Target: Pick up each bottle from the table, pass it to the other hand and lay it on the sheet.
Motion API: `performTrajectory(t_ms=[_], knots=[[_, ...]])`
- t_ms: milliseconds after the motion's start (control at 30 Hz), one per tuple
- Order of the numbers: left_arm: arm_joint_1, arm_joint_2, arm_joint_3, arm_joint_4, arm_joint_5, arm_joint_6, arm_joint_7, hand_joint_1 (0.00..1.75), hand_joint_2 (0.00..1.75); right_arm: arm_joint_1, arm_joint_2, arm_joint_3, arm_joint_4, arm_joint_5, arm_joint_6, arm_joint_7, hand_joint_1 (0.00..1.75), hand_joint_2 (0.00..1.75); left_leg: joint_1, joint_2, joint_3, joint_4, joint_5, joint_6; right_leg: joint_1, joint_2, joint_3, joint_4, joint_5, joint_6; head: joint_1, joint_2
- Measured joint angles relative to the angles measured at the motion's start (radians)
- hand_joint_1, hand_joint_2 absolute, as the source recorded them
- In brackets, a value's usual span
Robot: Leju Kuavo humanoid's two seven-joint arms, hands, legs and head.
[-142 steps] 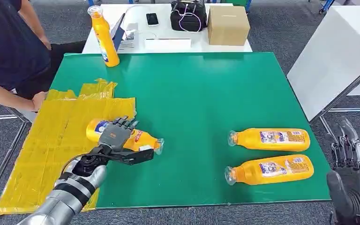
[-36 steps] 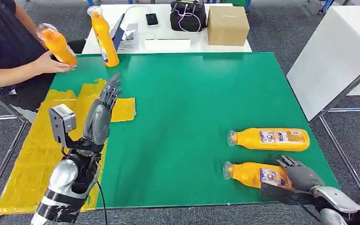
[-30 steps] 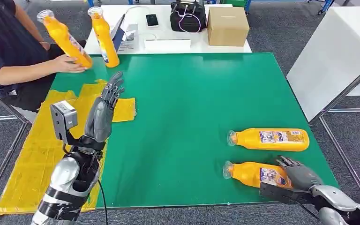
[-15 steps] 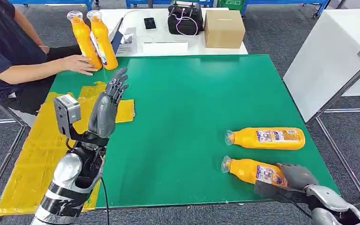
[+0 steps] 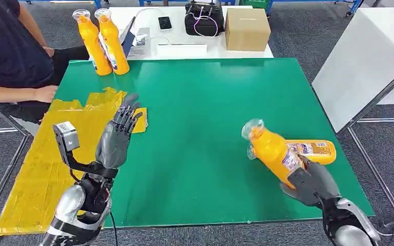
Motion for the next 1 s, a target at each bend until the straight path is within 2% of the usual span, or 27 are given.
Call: performTrajectory(t_ms=[133, 467, 767, 1000], knots=[[0.028, -0.024, -0.002, -0.004, 0.056, 0.032, 0.013, 0.0, 1.75, -0.036, 0.094, -0.041, -0.096, -0.024, -0.035, -0.032, 1.75, 1.75, 0.0, 0.0, -0.003, 0.0, 0.0, 0.0, 0.0, 0.0, -0.003, 0.0, 0.0, 0.0, 0.0, 0.0], [0.022, -0.083, -0.06, -0.039, 0.065, 0.04, -0.009, 0.0, 1.75, -0.184, 0.265, 0.024, -0.065, 0.037, -0.168, -0.059, 1.75, 1.75, 0.0, -0.001, -0.004, 0.0, 0.001, 0.001, 0.0, 0.0, -0.003, 0.0, 0.0, 0.0, 0.0, 0.0], [0.018, -0.096, -0.085, -0.045, 0.067, 0.042, -0.013, 0.0, 1.75, -0.217, 0.313, 0.056, -0.03, 0.049, -0.18, -0.066, 1.75, 1.75, 0.0, -0.001, -0.006, 0.0, 0.001, 0.0, 0.0, -0.001, -0.005, 0.0, 0.0, 0.0, 0.0, 0.0], [-0.026, -0.098, -0.135, -0.042, 0.133, 0.065, -0.008, 0.0, 1.75, -0.243, 0.349, 0.124, -0.004, 0.174, -0.263, -0.058, 1.75, 1.75, 0.0, -0.001, -0.006, 0.0, 0.001, 0.0, 0.0, -0.001, -0.006, 0.0, 0.0, 0.0, 0.0, 0.0]])
